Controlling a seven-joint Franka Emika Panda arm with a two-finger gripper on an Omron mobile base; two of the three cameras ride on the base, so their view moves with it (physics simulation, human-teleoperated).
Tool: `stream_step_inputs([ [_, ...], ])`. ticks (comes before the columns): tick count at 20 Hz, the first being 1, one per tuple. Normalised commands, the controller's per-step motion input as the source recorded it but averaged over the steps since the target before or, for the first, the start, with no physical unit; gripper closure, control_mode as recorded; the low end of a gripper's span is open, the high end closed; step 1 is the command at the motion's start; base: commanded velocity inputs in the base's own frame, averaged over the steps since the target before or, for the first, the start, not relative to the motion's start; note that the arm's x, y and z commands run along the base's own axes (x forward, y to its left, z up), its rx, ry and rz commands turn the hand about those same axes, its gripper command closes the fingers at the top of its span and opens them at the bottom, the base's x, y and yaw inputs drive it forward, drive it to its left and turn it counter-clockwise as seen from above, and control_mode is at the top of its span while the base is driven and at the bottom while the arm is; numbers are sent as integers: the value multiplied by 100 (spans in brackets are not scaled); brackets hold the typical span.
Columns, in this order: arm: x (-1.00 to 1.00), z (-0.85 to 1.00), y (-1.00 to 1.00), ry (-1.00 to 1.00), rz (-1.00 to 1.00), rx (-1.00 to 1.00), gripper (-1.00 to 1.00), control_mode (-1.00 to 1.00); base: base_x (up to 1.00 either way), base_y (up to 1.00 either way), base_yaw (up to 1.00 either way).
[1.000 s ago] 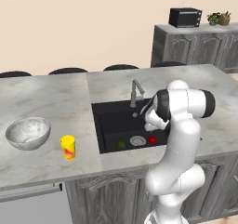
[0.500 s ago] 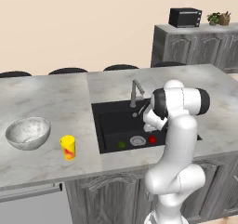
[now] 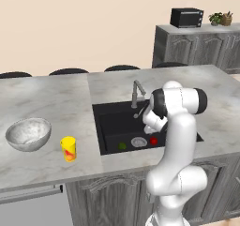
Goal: Remove the lime and apple from the sink. Then move the bowl and cup from the counter to the sink for washing.
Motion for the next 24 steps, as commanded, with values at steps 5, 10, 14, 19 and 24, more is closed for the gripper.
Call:
stream_step_inputs([
  [5, 10, -18, 0, 0, 0, 0, -100, -100, 0, 0, 0],
  [10, 6, -20, -3, 0, -1, 0, -100, -100, 0, 0, 0],
  [14, 3, -22, -1, 0, -1, 0, -100, -100, 0, 0, 0],
  [19, 4, -22, -2, 0, -1, 0, -100, -100, 0, 0, 0],
  [24, 6, -23, 0, 0, 0, 0, -100, -100, 0, 0, 0],
])
